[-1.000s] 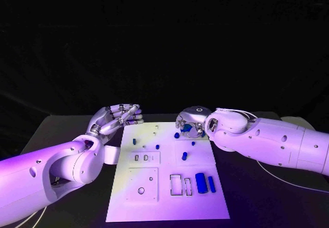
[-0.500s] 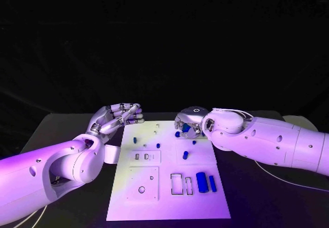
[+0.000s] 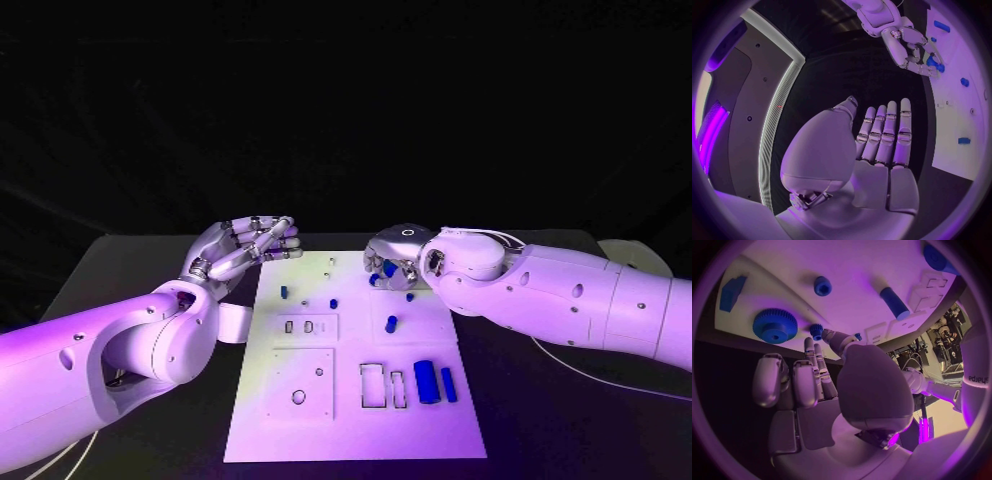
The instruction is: Assemble the parts on the task board
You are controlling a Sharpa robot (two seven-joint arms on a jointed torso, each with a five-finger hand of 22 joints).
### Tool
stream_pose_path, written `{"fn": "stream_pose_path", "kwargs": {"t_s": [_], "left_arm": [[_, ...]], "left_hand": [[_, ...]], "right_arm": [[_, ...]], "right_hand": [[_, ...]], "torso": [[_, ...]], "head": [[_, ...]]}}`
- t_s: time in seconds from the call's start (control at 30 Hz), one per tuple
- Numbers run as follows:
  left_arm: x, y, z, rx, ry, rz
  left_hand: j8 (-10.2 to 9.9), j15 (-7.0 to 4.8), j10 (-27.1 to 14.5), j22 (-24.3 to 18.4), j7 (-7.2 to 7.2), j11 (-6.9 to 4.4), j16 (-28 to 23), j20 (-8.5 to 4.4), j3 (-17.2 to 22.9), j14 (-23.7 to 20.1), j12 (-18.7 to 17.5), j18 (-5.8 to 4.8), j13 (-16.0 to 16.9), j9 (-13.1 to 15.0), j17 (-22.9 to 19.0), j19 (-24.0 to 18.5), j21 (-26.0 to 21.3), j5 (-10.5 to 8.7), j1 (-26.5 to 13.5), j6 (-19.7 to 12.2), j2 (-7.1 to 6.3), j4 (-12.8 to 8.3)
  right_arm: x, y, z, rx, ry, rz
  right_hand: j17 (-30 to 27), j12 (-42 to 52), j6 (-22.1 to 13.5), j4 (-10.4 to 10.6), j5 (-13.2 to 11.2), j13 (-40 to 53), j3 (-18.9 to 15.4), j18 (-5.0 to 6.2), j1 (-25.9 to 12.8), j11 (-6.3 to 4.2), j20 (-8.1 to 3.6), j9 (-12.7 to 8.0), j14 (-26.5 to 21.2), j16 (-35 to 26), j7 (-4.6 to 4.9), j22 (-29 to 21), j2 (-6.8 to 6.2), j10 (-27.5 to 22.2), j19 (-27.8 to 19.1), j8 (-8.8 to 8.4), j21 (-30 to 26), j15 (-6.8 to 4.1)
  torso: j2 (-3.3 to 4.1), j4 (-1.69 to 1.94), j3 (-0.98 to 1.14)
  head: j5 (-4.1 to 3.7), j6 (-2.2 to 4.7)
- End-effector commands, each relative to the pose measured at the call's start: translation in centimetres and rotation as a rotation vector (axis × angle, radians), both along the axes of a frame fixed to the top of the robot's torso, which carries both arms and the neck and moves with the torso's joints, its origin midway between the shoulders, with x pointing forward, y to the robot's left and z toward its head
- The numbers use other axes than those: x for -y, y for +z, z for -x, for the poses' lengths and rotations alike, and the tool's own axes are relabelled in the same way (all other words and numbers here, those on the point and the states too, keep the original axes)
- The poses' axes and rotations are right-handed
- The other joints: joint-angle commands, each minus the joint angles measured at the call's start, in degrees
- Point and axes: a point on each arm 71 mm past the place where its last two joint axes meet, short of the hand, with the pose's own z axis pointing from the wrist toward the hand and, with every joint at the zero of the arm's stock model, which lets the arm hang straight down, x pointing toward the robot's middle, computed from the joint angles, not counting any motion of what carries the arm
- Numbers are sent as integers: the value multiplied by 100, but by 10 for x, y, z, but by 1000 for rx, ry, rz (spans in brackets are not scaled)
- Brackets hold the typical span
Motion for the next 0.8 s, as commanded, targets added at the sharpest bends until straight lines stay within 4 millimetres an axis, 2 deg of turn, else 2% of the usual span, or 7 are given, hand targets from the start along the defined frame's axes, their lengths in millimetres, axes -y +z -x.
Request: {"fn": "stream_pose_path", "kwargs": {"t_s": [0.03,0.27,0.57,0.6,0.8], "left_arm": [[2,2,0,6,-21,10],[2,2,0,5,-21,10],[2,2,0,3,-22,9],[2,2,0,2,-22,9],[2,1,0,2,-22,9]], "left_hand": [[-28,-4,20,-8,127,24,-6,6,17,33,-21,89,-6,-7,8,35,14,13,-9,38,-47,16],[-34,-1,15,-12,132,28,-12,6,17,32,-32,88,-7,-9,9,37,10,13,-16,34,-48,19],[-34,-1,15,-12,132,28,-12,6,17,32,-32,88,-7,-9,9,37,10,13,-16,34,-48,19],[-37,0,12,-14,134,30,-14,6,17,33,-37,88,-7,-11,10,39,9,13,-18,32,-49,20],[-39,0,11,-15,135,31,-15,6,17,33,-40,88,-7,-11,10,40,8,13,-19,31,-49,21]], "right_arm": [[0,-2,0,-2,2,34],[-1,-5,-1,-6,2,40],[-1,-6,-1,1,1,35],[-1,-6,-1,3,1,32],[-1,-4,-2,24,-1,17]], "right_hand": [[17,-7,19,1,-14,10,27,-50,26,-7,-3,8,252,29,15,23,7,9,53,-1,43,40],[34,-5,39,3,-12,17,37,-56,30,-9,-1,20,253,47,14,70,21,22,61,11,76,40],[113,41,196,12,-34,86,87,-92,53,-55,-14,107,261,141,-29,340,114,208,115,107,265,9],[160,66,279,8,-31,116,102,-107,70,-83,-26,149,271,183,-64,438,160,294,143,162,332,-13],[189,82,408,-32,-101,185,134,-121,129,-144,-69,266,274,229,-127,554,273,431,156,276,413,-61]], "torso": [[14,1,-2],[25,4,-3],[37,2,-8],[39,2,-8],[50,8,-8]], "head": [[12,-17],[20,-31],[24,-55],[25,-55],[22,-69]]}}
